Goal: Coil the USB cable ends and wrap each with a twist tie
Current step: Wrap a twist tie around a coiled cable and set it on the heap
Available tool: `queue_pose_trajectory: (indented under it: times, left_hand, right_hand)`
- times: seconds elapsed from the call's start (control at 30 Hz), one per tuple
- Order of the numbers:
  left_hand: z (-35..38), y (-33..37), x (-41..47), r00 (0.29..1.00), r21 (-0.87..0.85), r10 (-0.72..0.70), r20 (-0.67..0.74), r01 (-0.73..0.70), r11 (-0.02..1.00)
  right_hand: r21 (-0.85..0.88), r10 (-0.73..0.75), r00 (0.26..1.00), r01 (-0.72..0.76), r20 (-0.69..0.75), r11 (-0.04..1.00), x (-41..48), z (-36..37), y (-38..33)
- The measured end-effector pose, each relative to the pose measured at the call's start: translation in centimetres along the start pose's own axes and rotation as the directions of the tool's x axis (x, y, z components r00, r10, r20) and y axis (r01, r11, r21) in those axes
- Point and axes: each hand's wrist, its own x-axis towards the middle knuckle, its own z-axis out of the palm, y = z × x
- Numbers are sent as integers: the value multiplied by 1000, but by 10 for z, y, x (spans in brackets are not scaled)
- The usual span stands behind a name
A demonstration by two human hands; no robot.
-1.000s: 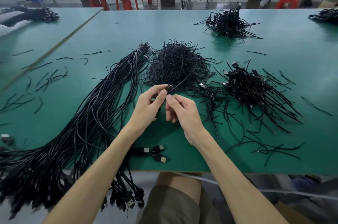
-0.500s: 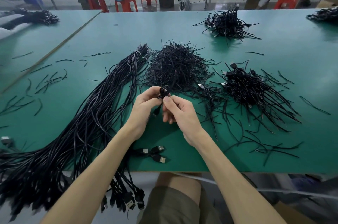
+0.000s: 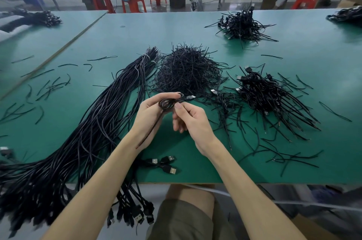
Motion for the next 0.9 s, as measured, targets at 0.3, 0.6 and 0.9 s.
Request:
queue_pose_trajectory:
  times: [0.3, 0.6, 0.9]
  left_hand:
    - [3, 2, -1, 997, 32, -51, 55, 49, 998]
    - [3, 2, -4, 998, 153, 5, 57, -13, 988]
    - [6, -2, -4, 983, 591, 184, 17, -158, 791]
  right_hand:
    - [34, -7, 997, 10, -78, 999, 2, -1, 4]
    - [34, 1, 996, 2, -85, 999, 1, -3, 4]
    - [4, 1, 998, 0, -57, 1000, 2, -2, 5]
